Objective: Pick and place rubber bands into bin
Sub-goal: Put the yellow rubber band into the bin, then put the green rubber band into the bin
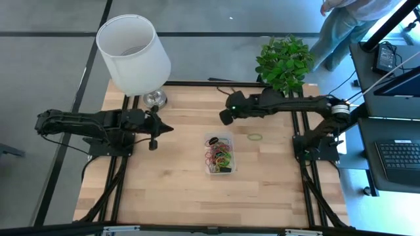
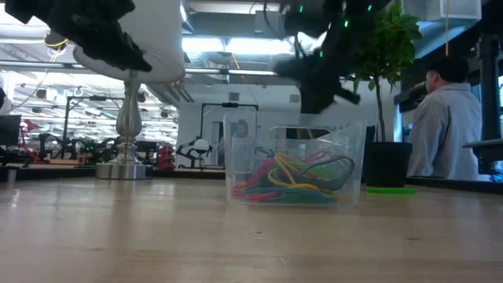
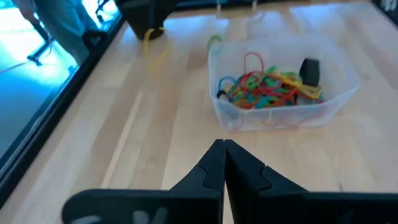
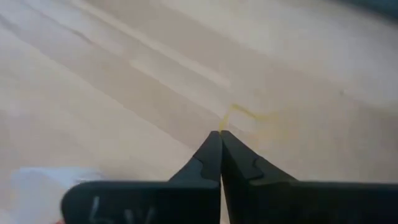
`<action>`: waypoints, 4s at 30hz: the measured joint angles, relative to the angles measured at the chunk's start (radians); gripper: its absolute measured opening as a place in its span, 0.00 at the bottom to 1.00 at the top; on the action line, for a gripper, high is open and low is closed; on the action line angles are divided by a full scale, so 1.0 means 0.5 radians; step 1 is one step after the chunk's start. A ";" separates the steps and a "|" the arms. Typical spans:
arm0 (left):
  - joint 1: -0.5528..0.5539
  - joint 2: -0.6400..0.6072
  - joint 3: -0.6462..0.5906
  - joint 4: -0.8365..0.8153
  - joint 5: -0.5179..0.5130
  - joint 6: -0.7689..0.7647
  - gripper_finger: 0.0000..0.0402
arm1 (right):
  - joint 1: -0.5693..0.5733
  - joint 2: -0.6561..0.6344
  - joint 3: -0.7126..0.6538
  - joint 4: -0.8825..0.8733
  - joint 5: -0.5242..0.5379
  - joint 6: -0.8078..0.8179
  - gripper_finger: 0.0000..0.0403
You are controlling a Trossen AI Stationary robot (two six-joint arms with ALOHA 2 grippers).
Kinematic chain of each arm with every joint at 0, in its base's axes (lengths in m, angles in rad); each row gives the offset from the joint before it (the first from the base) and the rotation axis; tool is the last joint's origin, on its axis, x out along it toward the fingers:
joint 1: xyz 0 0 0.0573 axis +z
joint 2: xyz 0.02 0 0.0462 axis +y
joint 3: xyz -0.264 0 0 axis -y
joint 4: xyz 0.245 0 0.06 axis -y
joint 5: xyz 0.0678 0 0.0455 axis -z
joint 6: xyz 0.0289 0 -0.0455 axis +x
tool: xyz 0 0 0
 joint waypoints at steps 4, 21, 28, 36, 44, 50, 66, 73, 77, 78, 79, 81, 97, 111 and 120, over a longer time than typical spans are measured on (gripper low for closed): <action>-0.009 -0.079 -0.080 0.130 0.009 0.001 0.00 | 0.109 -0.117 0.108 0.014 0.030 -0.152 0.00; -0.056 -0.852 -0.851 0.741 0.083 -0.156 0.00 | 0.568 -0.133 0.763 -0.082 0.125 -0.376 0.00; -0.056 -1.177 -0.852 0.406 0.086 -0.218 0.00 | 0.703 -0.135 0.860 -0.341 0.120 -0.293 0.00; -0.056 -1.304 -0.857 0.303 0.091 -0.128 0.00 | 0.828 -0.117 0.856 -0.658 0.120 0.010 0.00; -0.055 -1.308 -0.985 0.690 0.106 0.018 0.00 | 0.837 -0.118 0.852 -0.616 0.108 0.049 0.00; -0.055 -1.306 -1.009 0.751 0.103 -0.005 0.00 | 0.838 -0.110 0.852 -0.609 -0.033 0.055 0.00; -0.055 -1.302 -1.009 0.753 0.093 -0.191 0.01 | 0.781 0.285 0.850 -0.613 -0.228 -0.268 0.00; -0.055 -1.302 -1.009 0.753 0.097 -0.191 0.01 | 0.677 0.606 0.850 -0.592 -0.226 -0.408 0.00; -0.055 -1.302 -1.009 0.753 0.098 -0.191 0.01 | 0.627 0.767 0.849 -0.553 -0.249 -0.423 0.00; -0.055 -1.302 -1.009 0.753 0.098 -0.191 0.02 | 0.619 0.793 0.849 -0.541 -0.250 -0.417 0.00; -0.055 -1.302 -1.009 0.753 0.098 -0.191 0.02 | 0.613 0.814 0.849 -0.528 -0.252 -0.415 0.00; -0.055 -1.302 -1.009 0.753 0.098 -0.191 0.02 | 0.606 0.838 0.849 -0.500 -0.266 -0.420 0.01; -0.055 -1.302 -1.009 0.753 0.097 -0.191 0.02 | 0.585 0.669 0.852 -0.650 -0.330 -0.467 0.42; -0.055 -1.297 -1.009 0.753 0.100 -0.191 0.01 | 0.571 0.030 0.256 -0.635 -0.215 -0.560 0.46; -0.055 -1.297 -1.009 0.752 0.101 -0.191 0.01 | 0.474 -0.738 -0.667 -0.299 -0.216 -0.281 0.46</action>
